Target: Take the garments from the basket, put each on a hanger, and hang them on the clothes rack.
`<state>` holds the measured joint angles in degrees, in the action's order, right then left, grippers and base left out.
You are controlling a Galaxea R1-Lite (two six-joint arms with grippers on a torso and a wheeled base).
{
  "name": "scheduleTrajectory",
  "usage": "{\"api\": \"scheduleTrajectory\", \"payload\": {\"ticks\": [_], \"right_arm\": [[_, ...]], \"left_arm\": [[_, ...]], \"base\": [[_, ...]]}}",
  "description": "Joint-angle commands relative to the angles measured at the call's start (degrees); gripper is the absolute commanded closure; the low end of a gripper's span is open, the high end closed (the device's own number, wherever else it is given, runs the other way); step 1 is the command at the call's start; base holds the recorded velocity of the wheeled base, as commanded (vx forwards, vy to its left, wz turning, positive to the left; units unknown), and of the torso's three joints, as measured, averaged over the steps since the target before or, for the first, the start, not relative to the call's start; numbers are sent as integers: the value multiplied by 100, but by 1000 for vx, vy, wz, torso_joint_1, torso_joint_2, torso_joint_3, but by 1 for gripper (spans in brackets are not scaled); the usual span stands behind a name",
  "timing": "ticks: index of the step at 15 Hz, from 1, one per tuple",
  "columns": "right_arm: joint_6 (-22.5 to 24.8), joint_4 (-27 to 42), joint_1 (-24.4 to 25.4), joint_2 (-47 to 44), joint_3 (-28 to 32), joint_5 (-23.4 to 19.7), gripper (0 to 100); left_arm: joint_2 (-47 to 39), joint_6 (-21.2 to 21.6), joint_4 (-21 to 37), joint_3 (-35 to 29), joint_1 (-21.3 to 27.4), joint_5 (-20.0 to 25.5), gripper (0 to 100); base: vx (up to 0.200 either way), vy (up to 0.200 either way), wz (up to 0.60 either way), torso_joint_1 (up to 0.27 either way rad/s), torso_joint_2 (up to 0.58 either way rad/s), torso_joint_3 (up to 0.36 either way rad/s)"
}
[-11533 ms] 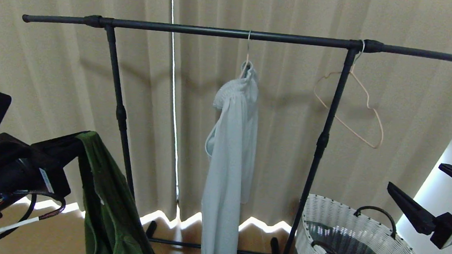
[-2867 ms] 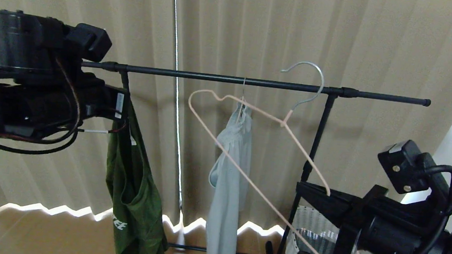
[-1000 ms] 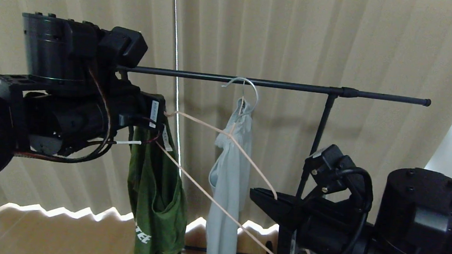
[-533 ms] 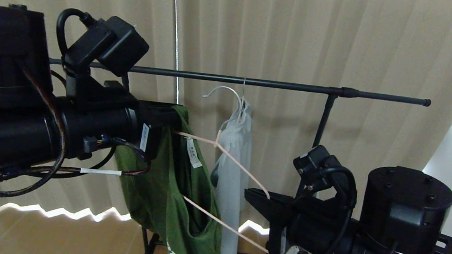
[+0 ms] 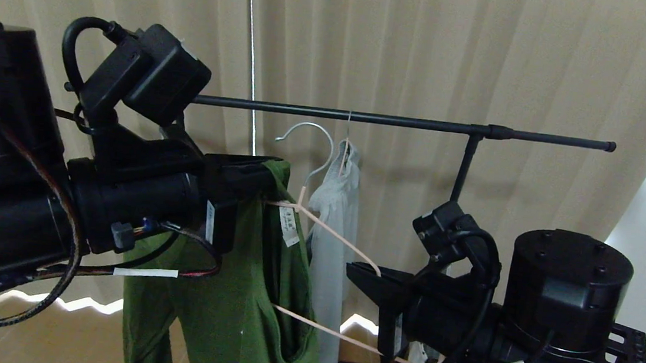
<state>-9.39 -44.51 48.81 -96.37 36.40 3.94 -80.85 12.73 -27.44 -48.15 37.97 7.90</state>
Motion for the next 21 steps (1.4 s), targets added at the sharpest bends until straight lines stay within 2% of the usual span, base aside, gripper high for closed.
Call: {"api": "scheduleTrajectory", "payload": {"ticks": [1,5,8,19,20,21], "right_arm": [[-2,4,-21,-31,25,2,100],[-2,30,-249,-23,271,2,100],[7,30,-434,-5,429,2,100],[7,4,-451,294,447,37,100],[7,21,-451,329,429,37,100],[16,21,-451,329,420,46,100]], "left_arm": [[8,11,-147,113,52,45,100],[25,37,-253,219,52,80,100],[16,213,-253,254,35,71,100],[78,213,-244,614,8,63,100],[87,239,-244,649,8,63,0],[122,327,-244,693,8,71,0]], "base": [[0,0,0,0,0,0],[0,0,0,0,0,0],[0,0,0,0,0,0],[0,0,0,0,0,0],[0,0,0,0,0,0],[0,0,0,0,0,0]]}}
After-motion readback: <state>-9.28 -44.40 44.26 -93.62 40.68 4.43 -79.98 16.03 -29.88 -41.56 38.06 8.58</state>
